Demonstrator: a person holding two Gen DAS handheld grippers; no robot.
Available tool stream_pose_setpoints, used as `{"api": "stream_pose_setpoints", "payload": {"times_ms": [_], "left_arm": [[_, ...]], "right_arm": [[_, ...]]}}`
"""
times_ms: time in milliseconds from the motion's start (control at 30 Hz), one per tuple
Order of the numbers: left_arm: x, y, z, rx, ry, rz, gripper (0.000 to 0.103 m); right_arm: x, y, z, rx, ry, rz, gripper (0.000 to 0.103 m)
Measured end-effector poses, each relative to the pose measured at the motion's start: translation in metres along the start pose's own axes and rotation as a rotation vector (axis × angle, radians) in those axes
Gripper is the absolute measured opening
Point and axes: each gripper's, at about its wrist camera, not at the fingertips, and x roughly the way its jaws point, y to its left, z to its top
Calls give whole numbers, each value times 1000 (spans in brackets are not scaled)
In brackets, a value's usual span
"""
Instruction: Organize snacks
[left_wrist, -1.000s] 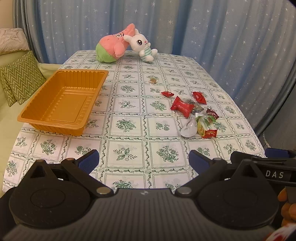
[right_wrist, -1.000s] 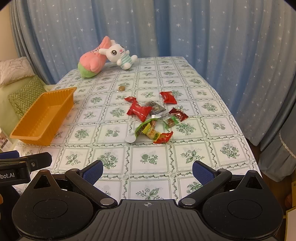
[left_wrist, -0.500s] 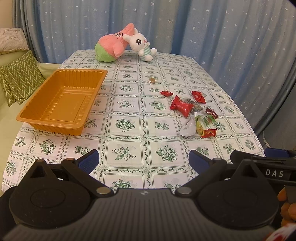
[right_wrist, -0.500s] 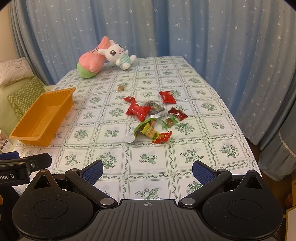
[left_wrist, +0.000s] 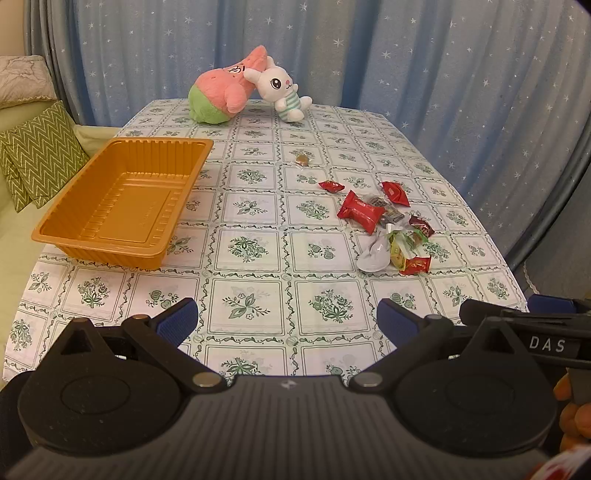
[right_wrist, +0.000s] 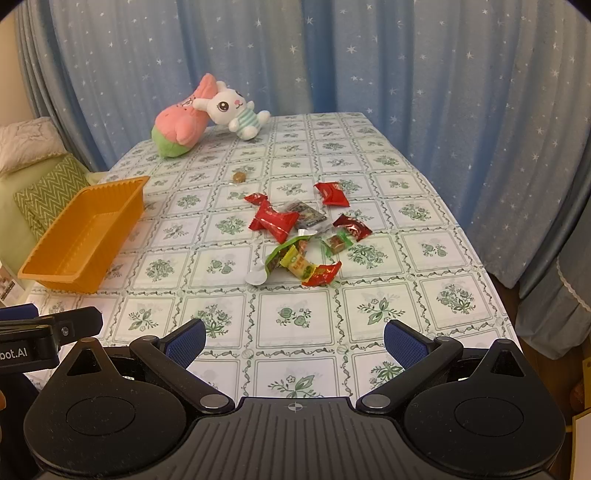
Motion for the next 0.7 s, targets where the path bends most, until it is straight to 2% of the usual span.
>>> {"api": "stream_pose_setpoints", "payload": {"times_ms": [467,700], "left_arm": [[4,-6,0,0,10,-7,102],[20,-7,3,7,29,-46,102]], "right_arm": [[3,-4,0,16,-2,-7,102],[13,-21,0,77,-28,-33,102]]}}
